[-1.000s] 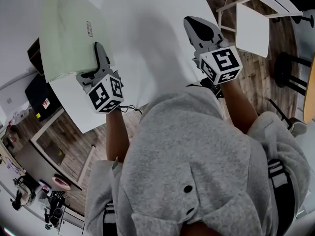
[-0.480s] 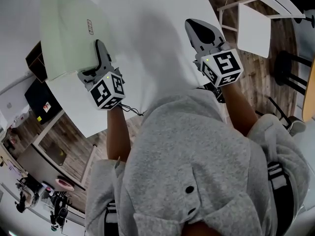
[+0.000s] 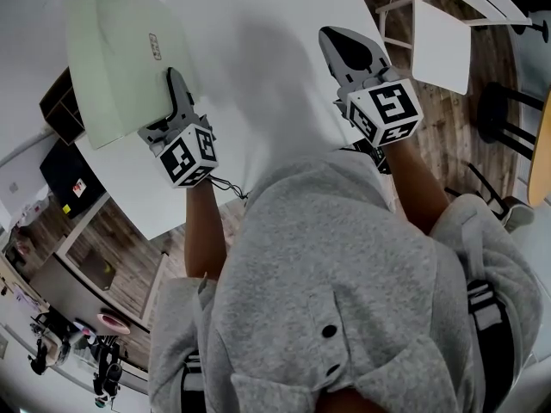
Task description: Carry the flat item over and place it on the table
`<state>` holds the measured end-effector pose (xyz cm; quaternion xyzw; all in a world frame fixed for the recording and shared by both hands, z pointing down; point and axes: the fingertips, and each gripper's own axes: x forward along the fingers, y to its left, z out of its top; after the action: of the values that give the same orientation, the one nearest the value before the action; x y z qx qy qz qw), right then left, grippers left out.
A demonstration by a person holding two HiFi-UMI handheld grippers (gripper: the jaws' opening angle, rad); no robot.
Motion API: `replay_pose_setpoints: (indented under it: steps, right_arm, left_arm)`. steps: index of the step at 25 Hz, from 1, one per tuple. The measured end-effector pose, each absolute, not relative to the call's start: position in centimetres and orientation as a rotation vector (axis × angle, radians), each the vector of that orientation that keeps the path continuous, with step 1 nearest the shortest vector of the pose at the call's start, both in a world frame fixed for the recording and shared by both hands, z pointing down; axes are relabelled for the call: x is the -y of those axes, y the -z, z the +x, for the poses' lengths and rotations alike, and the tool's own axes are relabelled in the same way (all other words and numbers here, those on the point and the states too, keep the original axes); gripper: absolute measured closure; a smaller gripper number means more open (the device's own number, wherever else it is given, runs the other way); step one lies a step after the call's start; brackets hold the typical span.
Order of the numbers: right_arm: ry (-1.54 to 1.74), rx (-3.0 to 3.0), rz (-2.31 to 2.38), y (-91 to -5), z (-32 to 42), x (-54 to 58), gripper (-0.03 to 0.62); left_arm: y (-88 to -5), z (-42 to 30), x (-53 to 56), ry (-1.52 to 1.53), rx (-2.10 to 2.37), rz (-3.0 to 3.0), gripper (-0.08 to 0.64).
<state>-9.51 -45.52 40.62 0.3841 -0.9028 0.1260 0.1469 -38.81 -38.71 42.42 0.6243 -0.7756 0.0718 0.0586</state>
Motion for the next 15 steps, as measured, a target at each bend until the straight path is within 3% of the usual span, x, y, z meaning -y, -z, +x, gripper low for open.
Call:
replay_pose_setpoints:
  steps: [15]
  right_arm:
    - [-0.314,2.613,1.142,-39.2,-7.2,43.5,0.566]
  left_arm:
    - [-43.5,-37.8,37.8,-0.237,2.323,1.909,0.268]
